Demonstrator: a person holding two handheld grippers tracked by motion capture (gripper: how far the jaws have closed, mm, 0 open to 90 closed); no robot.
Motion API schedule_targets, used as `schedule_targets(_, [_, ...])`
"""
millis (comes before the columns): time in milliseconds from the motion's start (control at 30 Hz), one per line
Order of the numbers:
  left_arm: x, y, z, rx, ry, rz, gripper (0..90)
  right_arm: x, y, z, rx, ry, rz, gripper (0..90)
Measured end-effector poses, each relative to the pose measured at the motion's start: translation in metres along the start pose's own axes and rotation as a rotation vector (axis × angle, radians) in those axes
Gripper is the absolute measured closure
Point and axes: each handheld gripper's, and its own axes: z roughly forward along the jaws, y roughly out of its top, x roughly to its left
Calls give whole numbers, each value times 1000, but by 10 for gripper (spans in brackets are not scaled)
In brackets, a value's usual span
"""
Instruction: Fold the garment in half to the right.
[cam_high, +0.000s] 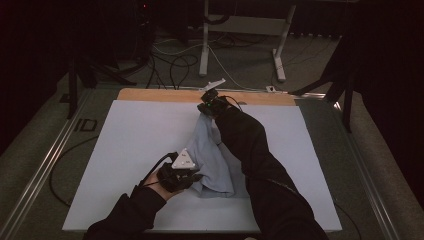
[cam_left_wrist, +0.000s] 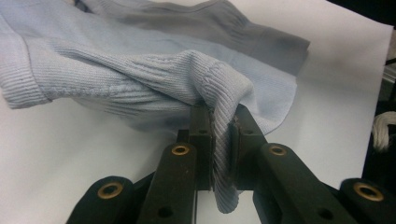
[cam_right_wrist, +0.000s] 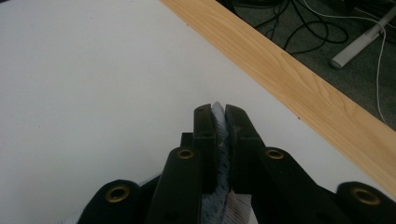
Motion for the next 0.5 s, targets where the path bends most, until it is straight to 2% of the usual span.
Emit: schedule_targets(500, [-10,15,14,12,-25,40,832,-17,-21,-26,-33,-12,36,846])
